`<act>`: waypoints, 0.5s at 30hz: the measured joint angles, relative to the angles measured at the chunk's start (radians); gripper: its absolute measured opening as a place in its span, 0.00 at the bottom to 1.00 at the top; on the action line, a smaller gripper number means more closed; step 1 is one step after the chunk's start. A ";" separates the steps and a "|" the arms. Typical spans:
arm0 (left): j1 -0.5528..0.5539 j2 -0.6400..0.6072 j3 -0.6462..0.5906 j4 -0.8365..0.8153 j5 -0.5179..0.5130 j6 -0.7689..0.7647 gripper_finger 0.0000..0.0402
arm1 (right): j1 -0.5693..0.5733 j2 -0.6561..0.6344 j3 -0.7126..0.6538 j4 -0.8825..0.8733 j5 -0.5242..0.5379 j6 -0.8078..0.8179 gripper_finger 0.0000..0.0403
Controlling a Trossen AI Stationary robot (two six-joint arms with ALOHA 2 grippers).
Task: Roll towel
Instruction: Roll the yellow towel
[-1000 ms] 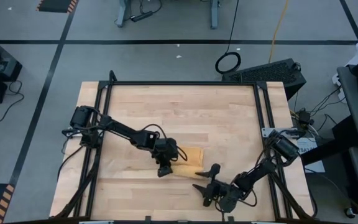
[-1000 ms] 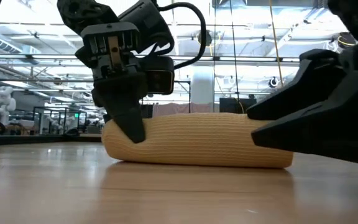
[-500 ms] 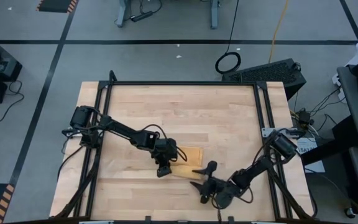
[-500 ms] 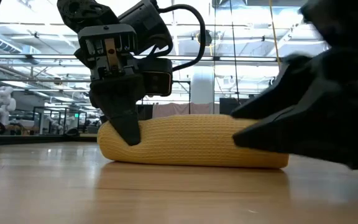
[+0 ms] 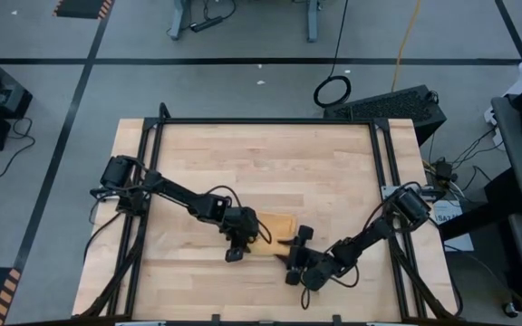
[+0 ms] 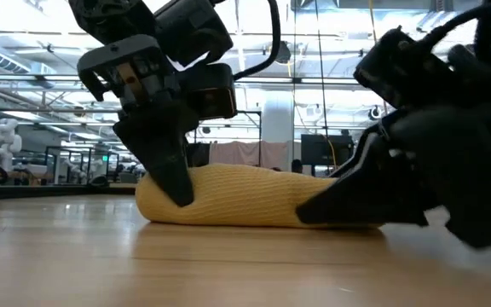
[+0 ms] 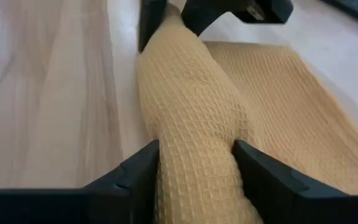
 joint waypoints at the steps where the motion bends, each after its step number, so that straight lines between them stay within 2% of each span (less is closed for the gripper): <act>1: -0.002 0.000 0.000 0.002 -0.007 0.000 0.31 | -0.002 -0.001 -0.006 0.000 -0.017 0.027 0.44; 7: -0.013 -0.037 0.000 -0.036 -0.072 -0.073 0.55 | 0.002 -0.002 -0.023 0.008 -0.031 0.186 0.34; 10: -0.015 -0.092 -0.001 -0.119 -0.132 -0.094 0.64 | 0.004 0.000 -0.025 0.041 -0.042 0.209 0.32; 15: -0.057 -0.206 -0.002 -0.183 -0.333 -0.072 0.72 | 0.009 0.001 -0.025 0.071 -0.064 0.283 0.31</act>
